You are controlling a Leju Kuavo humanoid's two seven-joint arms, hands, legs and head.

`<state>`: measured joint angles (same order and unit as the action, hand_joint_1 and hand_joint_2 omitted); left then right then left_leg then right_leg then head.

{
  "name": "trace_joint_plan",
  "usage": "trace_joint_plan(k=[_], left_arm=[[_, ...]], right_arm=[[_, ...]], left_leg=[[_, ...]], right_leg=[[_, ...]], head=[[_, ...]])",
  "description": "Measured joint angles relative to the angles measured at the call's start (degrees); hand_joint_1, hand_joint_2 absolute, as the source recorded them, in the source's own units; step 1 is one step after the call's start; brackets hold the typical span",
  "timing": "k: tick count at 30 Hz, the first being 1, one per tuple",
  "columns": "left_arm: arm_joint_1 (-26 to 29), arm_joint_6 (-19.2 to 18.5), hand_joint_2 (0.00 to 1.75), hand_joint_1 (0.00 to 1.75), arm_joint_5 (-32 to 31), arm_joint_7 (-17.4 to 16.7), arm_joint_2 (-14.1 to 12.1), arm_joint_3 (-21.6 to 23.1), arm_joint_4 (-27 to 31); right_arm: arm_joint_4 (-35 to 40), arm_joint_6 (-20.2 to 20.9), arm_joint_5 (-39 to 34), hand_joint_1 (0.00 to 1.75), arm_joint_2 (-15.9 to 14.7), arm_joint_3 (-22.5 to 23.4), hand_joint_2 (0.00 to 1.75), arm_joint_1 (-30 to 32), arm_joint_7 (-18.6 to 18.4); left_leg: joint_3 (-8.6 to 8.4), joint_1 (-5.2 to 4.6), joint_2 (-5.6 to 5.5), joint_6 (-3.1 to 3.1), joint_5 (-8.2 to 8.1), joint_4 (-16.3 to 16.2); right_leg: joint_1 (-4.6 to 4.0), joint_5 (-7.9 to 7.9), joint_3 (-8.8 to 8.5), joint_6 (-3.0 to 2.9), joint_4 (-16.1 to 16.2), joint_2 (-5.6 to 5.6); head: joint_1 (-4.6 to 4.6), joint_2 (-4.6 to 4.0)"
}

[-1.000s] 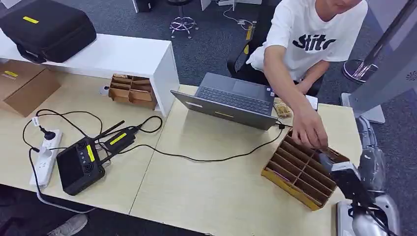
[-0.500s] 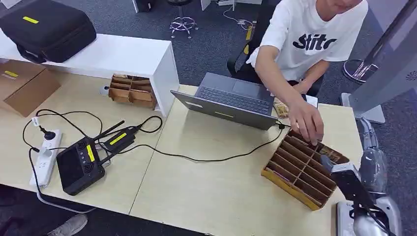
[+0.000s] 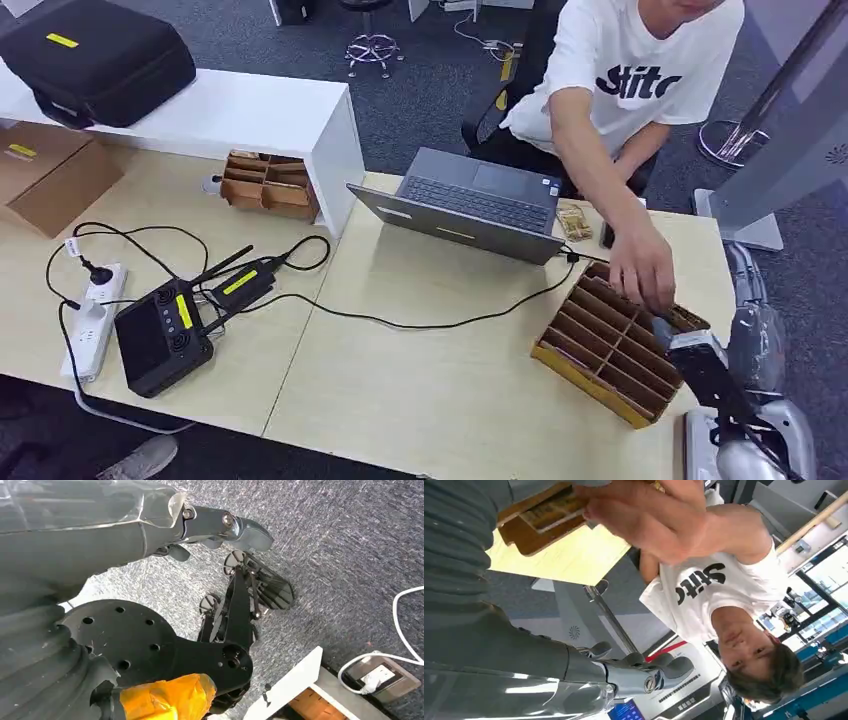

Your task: Pass the card to the sensor for recognition and then transmit it.

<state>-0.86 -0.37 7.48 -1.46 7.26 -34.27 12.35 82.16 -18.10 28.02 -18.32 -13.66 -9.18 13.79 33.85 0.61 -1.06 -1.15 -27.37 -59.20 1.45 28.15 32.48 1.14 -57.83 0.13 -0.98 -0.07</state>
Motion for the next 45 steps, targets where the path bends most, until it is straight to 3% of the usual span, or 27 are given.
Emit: trace_joint_plan(k=[11,28,45], left_arm=[[-0.03,-0.11,1.75,0.00,-0.22,-0.37,0.00,0.00,0.00],[-0.07,-0.17,1.75,0.00,-0.31,-0.42,0.00,0.00,0.00],[-0.07,-0.20,1.75,0.00,-0.63,-0.48,0.00,0.00,0.00]], right_arm=[[-3.14,-0.04,4.33,0.00,0.00,-0.59,1.75,-0.10,-2.84],[-7.72,-0.77,7.43,0.00,0.00,-0.94,1.75,-0.61,-4.28],[-10.18,-3.74,11.63,0.00,-0.04,0.28,1.75,-0.81,-6.43]], left_leg=[[0.01,0.00,0.00,0.00,0.00,0.00],[0.01,0.00,-0.01,0.00,0.00,0.00],[0.01,0.00,0.00,0.00,0.00,0.00]], right_leg=[[0.00,0.00,0.00,0.00,0.00,-0.01],[0.00,0.00,0.00,0.00,0.00,-0.01],[0.00,0.00,0.00,0.00,0.00,-0.01]], head=[[0.00,0.00],[0.00,0.00],[0.00,0.00]])
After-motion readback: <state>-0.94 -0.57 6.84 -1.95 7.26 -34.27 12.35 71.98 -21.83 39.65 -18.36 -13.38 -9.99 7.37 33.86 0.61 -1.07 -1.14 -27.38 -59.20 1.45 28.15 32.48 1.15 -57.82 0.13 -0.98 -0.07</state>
